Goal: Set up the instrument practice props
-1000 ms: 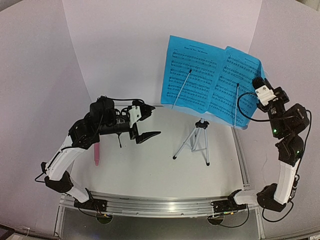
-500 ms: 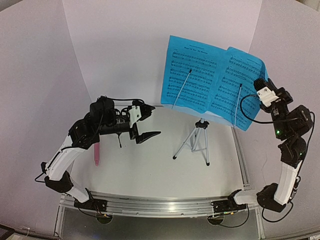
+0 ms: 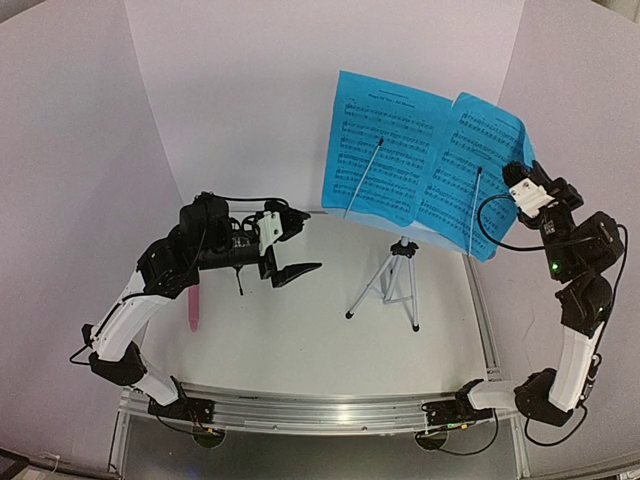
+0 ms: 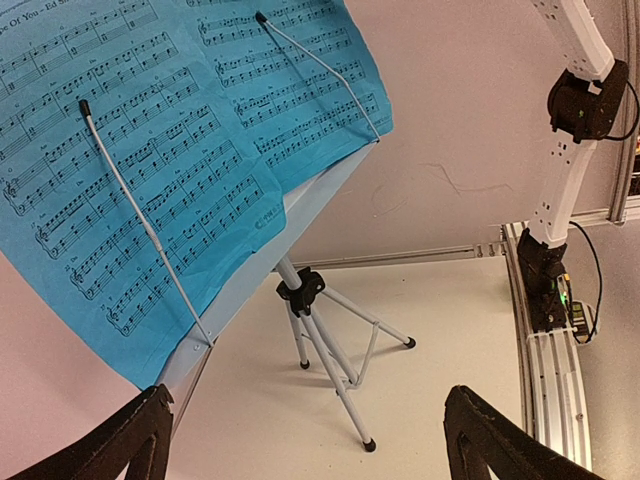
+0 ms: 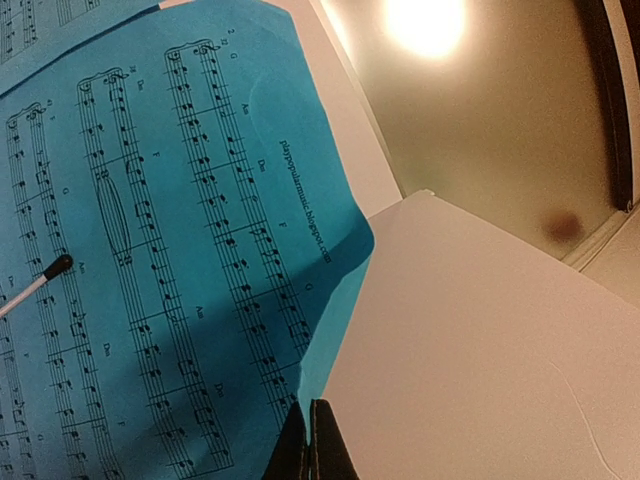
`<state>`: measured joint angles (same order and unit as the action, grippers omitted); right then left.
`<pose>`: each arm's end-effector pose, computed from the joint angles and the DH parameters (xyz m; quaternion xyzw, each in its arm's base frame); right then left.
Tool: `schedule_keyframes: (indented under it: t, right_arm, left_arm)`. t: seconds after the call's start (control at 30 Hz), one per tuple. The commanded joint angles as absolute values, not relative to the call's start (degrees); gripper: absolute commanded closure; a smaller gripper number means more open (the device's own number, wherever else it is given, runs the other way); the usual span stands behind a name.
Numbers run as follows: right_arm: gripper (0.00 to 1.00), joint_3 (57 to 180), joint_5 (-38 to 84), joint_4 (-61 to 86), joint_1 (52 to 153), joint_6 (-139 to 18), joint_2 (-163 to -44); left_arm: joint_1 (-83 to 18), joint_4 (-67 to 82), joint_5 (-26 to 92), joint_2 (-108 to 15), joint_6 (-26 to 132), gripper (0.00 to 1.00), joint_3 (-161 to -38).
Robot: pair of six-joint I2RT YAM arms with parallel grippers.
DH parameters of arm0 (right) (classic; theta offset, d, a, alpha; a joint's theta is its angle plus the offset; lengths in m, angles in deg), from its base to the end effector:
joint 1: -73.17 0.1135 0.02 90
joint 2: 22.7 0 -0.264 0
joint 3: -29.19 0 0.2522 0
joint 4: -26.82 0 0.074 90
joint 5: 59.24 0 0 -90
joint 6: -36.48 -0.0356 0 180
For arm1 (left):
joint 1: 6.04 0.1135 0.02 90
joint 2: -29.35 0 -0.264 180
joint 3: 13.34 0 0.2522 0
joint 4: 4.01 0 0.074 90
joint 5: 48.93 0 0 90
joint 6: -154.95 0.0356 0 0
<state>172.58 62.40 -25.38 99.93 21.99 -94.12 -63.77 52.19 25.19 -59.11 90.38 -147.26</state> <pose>0.1085 0.0338 0.6388 -0.2910 0.5209 -0.4676 0.6521 0.1499 -0.2556 0.5370 0.5721 0.5121 -0.2779 0.5772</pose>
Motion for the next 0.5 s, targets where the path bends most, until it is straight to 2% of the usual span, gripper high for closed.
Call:
schedule_keyframes:
  t: [0.0, 0.1, 0.27, 0.47]
  right_arm:
    - [0.97, 172.60, 62.37, -24.75, 99.87, 22.24, -94.00]
    - [0.84, 170.77, 63.05, -24.80, 99.82, 21.02, -93.60]
    - [0.53, 172.19, 66.07, -24.76, 99.81, 13.63, -93.21]
    - [0.36, 170.02, 74.67, -29.03, 99.86, -4.89, -91.23]
  left_arm:
    - [-63.61, 50.54, 25.08, -58.53, 89.57, 0.05, -148.01]
    - [-63.61, 50.45, 24.89, -58.63, 89.50, 0.05, -147.97]
    - [-63.61, 50.53, 24.79, -58.18, 89.20, 0.05, -147.35]
    - [-63.61, 50.57, 24.30, -58.59, 88.92, 0.05, -147.83]
